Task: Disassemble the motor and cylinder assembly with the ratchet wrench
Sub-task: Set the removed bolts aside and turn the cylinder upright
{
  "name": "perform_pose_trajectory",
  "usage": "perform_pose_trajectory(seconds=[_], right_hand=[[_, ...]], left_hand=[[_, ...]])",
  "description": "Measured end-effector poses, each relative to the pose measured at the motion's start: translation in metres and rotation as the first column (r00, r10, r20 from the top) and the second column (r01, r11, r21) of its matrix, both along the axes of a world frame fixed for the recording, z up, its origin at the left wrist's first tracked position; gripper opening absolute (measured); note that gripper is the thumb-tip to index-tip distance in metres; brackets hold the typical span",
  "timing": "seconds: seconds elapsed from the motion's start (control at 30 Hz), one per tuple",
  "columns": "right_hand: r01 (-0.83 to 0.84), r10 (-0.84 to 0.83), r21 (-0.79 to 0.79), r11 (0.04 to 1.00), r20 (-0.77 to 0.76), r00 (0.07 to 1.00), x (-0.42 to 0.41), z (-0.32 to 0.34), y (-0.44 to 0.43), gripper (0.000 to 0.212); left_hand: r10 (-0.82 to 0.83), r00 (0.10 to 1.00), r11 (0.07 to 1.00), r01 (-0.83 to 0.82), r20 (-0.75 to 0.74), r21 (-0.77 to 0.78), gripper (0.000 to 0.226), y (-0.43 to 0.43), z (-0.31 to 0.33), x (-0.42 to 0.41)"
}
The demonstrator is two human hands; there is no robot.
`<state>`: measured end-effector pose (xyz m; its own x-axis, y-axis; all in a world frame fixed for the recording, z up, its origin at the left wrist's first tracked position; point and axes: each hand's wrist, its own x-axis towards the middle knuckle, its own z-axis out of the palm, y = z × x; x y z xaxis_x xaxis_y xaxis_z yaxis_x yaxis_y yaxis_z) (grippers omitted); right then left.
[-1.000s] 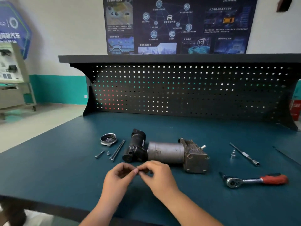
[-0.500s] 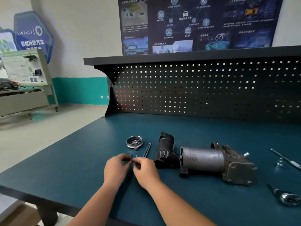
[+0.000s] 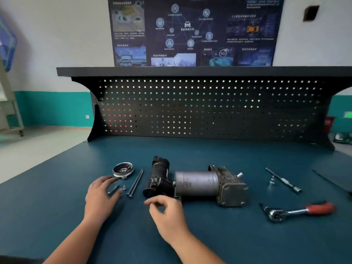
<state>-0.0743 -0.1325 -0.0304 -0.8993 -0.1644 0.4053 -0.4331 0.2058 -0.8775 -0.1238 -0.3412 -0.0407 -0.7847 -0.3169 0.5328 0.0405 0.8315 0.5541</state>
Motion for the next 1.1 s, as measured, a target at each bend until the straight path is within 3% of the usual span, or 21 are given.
perform_pose_trajectory(seconds=[0.1, 0.2, 0.27, 0.33, 0.4, 0.53, 0.67, 0.77, 0.9, 0.93, 1.0, 1.03, 1.1], right_hand=[[0.189, -0.168, 0.059, 0.98, -0.261, 0.951, -0.007, 0.014, 0.062, 0.022], [0.509, -0.398, 0.116, 0.853, -0.487, 0.777, -0.039, 0.032, 0.14, 0.017], [0.579, -0.438, 0.329, 0.746, -0.413, 0.799, -0.061, 0.039, 0.184, 0.026], [0.434, -0.383, 0.548, 0.715, -0.213, 0.899, -0.073, 0.034, 0.212, 0.043], [0.297, -0.311, 0.546, 0.783, -0.069, 0.948, -0.076, 0.024, 0.22, 0.048], [0.342, -0.33, 0.542, 0.768, -0.124, 0.936, -0.06, 0.018, 0.216, 0.054], [0.377, -0.344, 0.574, 0.727, -0.172, 0.923, -0.024, 0.019, 0.215, 0.064], [0.431, -0.349, 0.619, 0.657, -0.258, 0.901, 0.005, 0.012, 0.213, 0.069], [0.424, -0.351, 0.556, 0.715, -0.238, 0.906, 0.031, 0.001, 0.214, 0.064], [0.405, -0.347, 0.526, 0.748, -0.211, 0.914, 0.034, -0.001, 0.214, 0.06], [0.338, -0.31, 0.467, 0.817, -0.14, 0.941, 0.037, -0.003, 0.213, 0.052], [0.308, -0.288, 0.443, 0.842, -0.113, 0.951, 0.038, -0.004, 0.213, 0.051], [0.287, -0.268, 0.412, 0.865, -0.105, 0.958, 0.038, -0.003, 0.213, 0.049]], left_hand=[[-0.117, 0.979, 0.993, 0.112, -0.168, -0.04, 0.031, 0.024, 0.01, 0.013], [-0.33, 0.921, 0.943, 0.315, -0.207, -0.104, 0.036, 0.082, 0.025, 0.026], [-0.473, 0.869, 0.875, 0.444, -0.144, -0.192, 0.051, 0.128, 0.032, 0.029], [-0.503, 0.863, 0.815, 0.461, -0.035, -0.351, 0.07, 0.167, 0.034, 0.021], [-0.405, 0.905, 0.758, 0.413, 0.132, -0.504, 0.085, 0.195, 0.039, 0.008], [-0.158, 0.891, 0.628, 0.423, 0.426, -0.653, 0.099, 0.223, 0.05, -0.015], [-0.168, 0.911, 0.648, 0.389, 0.376, -0.654, 0.089, 0.224, 0.047, -0.017], [-0.277, 0.917, 0.697, 0.398, 0.289, -0.597, 0.084, 0.223, 0.034, -0.007], [-0.388, 0.884, 0.752, 0.468, 0.262, -0.465, 0.081, 0.222, 0.029, 0.015], [-0.472, 0.856, 0.777, 0.517, 0.211, -0.358, 0.077, 0.222, 0.028, 0.021], [-0.595, 0.803, 0.803, 0.596, -0.027, 0.022, 0.067, 0.222, 0.026, 0.038], [-0.568, 0.811, 0.784, 0.586, -0.144, 0.207, 0.064, 0.221, 0.025, 0.045], [-0.418, 0.88, 0.79, 0.475, -0.226, 0.386, 0.06, 0.213, 0.021, 0.048]])
